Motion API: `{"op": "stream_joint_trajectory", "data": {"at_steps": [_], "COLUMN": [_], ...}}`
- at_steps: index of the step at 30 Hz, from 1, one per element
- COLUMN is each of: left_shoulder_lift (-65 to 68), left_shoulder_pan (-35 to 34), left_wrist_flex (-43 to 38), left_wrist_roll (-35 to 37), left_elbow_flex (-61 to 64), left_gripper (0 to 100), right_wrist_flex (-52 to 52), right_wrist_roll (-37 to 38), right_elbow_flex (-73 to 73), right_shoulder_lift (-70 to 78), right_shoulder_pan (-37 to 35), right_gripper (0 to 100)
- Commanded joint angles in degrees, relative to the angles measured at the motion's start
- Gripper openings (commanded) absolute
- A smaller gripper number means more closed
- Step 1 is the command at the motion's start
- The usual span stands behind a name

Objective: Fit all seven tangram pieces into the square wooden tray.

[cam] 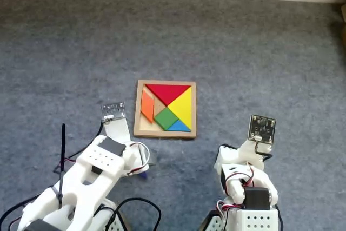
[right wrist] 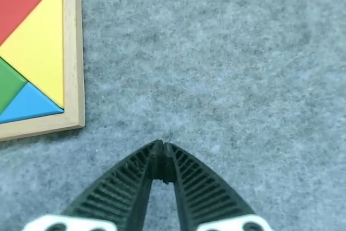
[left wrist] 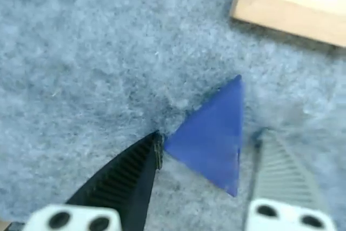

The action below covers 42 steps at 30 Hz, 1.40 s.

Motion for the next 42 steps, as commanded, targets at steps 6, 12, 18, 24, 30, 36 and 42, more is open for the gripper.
{"op": "stream_joint_trajectory", "data": {"at_steps": [6,12,18,24,30,36,42], "left_shoulder_lift": [-0.8,-0.8,-0.8,-0.4,-0.3,-0.3,-0.2], "left_shoulder_pan": [-0.3,-0.4,-0.7,-0.7,-0.7,-0.7,-0.7], "left_wrist_flex": [5.5,14.2,18.4,17.5,4.7,-7.1,-7.6], "left_wrist_roll": [-0.4,-0.4,1.1,8.3,9.8,9.8,12.8], "left_elbow_flex": [-6.2,-15.4,-25.1,-28.9,-24.2,-16.9,-15.4], "left_gripper": [1,1,1,1,1,1,2], "right_wrist_flex": [-1.2,-1.2,-1.2,-1.2,-1.2,-1.2,-1.2], "right_wrist_roll": [0.4,0.4,0.4,0.4,0.4,0.4,0.4], "right_elbow_flex": [5.7,5.7,5.7,5.7,5.7,5.7,5.7], "right_shoulder_lift": [0.0,0.0,0.0,0.0,0.0,0.0,0.0], "right_shoulder_pan": [0.8,0.8,0.8,0.8,0.8,0.9,0.9], "right_gripper": [0.9,0.9,0.9,0.9,0.9,0.9,0.9]}}
